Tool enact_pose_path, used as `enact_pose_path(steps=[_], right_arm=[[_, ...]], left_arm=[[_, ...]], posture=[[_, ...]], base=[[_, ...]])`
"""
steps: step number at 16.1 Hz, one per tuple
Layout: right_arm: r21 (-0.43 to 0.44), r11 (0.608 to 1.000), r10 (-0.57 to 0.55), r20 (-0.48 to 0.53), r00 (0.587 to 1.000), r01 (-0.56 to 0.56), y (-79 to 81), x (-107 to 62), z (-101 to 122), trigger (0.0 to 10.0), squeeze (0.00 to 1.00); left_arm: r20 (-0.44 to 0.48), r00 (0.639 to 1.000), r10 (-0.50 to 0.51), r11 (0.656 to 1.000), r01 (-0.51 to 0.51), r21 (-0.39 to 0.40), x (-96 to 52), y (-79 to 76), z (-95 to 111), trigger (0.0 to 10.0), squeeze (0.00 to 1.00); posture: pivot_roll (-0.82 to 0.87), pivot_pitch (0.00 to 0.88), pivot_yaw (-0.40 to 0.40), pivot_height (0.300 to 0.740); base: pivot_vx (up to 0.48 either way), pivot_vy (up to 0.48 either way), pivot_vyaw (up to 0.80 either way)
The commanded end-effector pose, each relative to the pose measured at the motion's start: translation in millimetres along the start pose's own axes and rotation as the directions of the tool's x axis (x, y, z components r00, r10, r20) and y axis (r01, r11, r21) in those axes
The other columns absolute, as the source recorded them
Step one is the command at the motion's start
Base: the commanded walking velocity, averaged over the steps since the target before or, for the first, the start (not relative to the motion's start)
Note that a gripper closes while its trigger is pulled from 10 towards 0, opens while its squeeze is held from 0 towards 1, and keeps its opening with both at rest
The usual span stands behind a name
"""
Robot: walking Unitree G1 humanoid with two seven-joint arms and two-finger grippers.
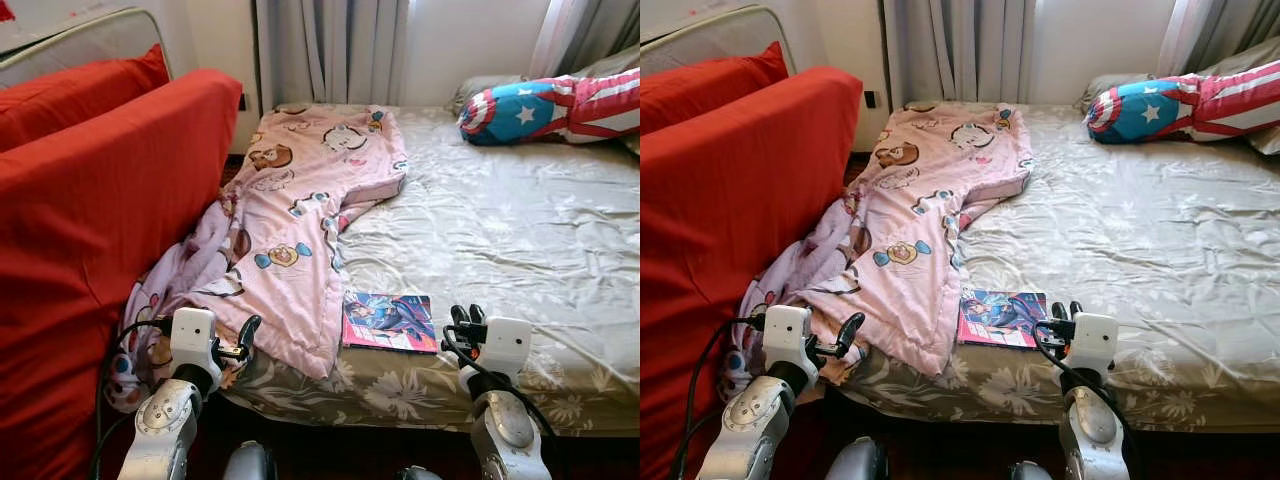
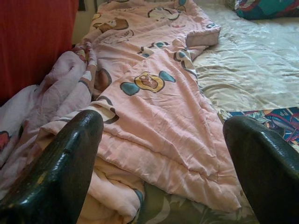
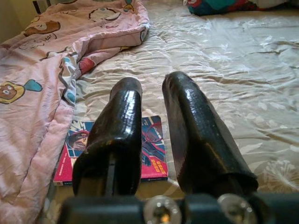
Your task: Clean up the room
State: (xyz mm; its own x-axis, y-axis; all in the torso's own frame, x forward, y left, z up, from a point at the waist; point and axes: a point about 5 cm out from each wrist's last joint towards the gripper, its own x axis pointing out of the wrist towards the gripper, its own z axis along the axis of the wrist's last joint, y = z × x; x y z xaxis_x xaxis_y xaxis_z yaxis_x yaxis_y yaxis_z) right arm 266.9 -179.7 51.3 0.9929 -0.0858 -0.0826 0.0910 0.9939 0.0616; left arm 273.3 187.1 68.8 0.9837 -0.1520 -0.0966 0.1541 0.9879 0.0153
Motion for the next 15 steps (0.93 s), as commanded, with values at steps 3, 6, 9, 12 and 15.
enact_pose_path(steps=[3,6,9,12,15], right_arm=[[0.016,1.0,-0.001,-0.004,1.0,0.001,2.1,0.0,-2.1,10.0,0.0],[0.03,1.0,-0.008,0.004,1.0,0.008,0.7,0.2,-1.2,10.0,0.0],[0.03,1.0,-0.006,0.003,1.0,0.006,0.9,0.0,-1.3,10.0,0.0],[0.032,0.999,-0.003,-0.001,1.0,0.003,2.2,-0.5,-2.4,10.0,0.0],[0.007,1.0,0.014,-0.009,1.0,-0.014,4.2,-0.7,-3.2,10.0,0.0]], left_arm=[[0.005,1.0,-0.002,1.0,0.002,0.01,0.9,1.2,3.3,10.0,0.0],[0.004,1.0,-0.002,1.0,0.001,0.011,0.7,1.1,3.3,10.0,0.0],[0.001,1.0,-0.003,1.0,0.003,0.01,0.7,0.7,2.8,10.0,0.0],[-0.001,1.0,-0.001,1.0,0.002,0.009,0.5,1.0,2.3,10.0,0.0],[0.001,1.0,-0.001,1.0,0.001,0.009,0.4,1.2,2.6,10.0,0.0]], posture=[[-0.03,0.0,-0.008,0.63],[-0.03,0.0,-0.007,0.63],[-0.03,0.0,-0.007,0.63],[-0.03,0.0,-0.006,0.63],[-0.04,0.0,-0.007,0.63]], base=[[0.164,0.0,0.4],[0.266,0.0,0.0],[0.274,0.0,0.0],[0.298,0.0,0.0],[0.314,0.0,0.0]])
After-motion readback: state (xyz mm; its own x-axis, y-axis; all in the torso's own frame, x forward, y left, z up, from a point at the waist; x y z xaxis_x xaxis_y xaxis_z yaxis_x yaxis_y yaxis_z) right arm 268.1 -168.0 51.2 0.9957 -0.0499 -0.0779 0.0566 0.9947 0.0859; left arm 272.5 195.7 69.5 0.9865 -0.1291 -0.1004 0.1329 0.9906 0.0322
